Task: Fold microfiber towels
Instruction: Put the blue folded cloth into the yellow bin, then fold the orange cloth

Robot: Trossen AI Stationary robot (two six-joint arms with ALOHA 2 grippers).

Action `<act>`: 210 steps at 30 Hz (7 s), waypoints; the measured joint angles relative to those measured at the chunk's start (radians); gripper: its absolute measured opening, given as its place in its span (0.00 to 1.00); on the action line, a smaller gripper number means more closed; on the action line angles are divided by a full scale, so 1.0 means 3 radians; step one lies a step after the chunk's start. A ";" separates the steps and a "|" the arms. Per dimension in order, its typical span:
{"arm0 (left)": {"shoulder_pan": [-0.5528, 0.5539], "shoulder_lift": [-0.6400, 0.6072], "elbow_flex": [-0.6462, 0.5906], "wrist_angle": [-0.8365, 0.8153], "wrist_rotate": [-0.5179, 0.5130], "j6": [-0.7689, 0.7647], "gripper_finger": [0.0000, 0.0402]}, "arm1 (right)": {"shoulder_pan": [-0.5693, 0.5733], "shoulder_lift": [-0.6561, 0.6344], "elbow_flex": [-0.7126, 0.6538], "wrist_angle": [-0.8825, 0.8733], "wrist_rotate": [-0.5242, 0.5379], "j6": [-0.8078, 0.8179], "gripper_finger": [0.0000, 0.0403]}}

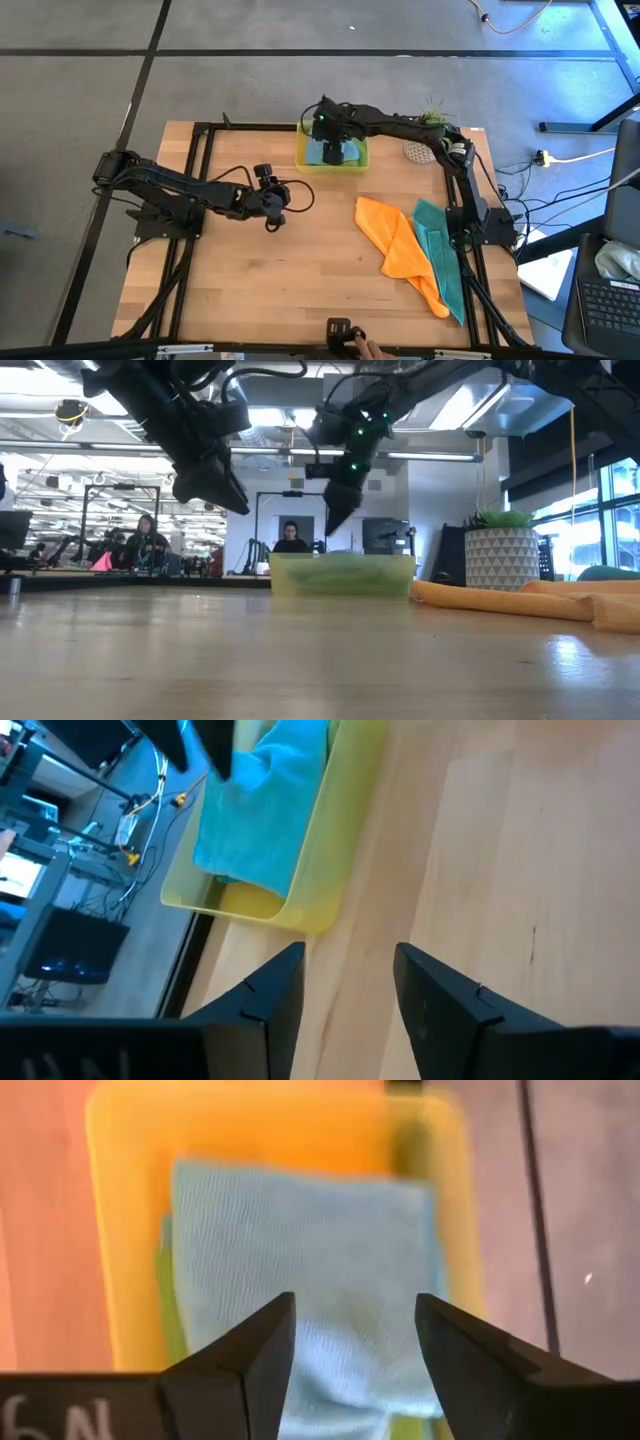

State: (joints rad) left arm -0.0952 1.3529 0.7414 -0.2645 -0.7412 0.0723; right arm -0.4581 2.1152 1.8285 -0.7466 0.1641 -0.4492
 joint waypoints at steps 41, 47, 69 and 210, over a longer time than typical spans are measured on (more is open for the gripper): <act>-0.0682 -0.0451 -0.0094 -0.0816 -0.0357 -0.0926 0.37 | 0.0408 0.0257 0.0870 -0.1127 -0.0238 0.0915 0.38; -0.0964 -0.0527 -0.0369 -0.0872 -0.0358 -0.1409 0.37 | 0.0701 -0.0116 0.0295 -0.1163 -0.0258 0.1050 0.26; -0.1243 -0.0565 -0.0409 0.0970 0.0221 -0.0597 0.37 | 0.2097 -0.2168 -0.4093 0.3614 -0.0462 0.2793 0.13; -0.0898 -0.1233 -0.0179 0.0524 -0.0163 0.0925 0.37 | 0.2228 0.0240 -0.1576 0.3912 -0.2130 0.1192 0.02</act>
State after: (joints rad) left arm -0.3646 0.9829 0.6876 -0.1072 -0.7903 0.3497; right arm 0.2104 2.1871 1.3558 0.4271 -0.4750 -0.0915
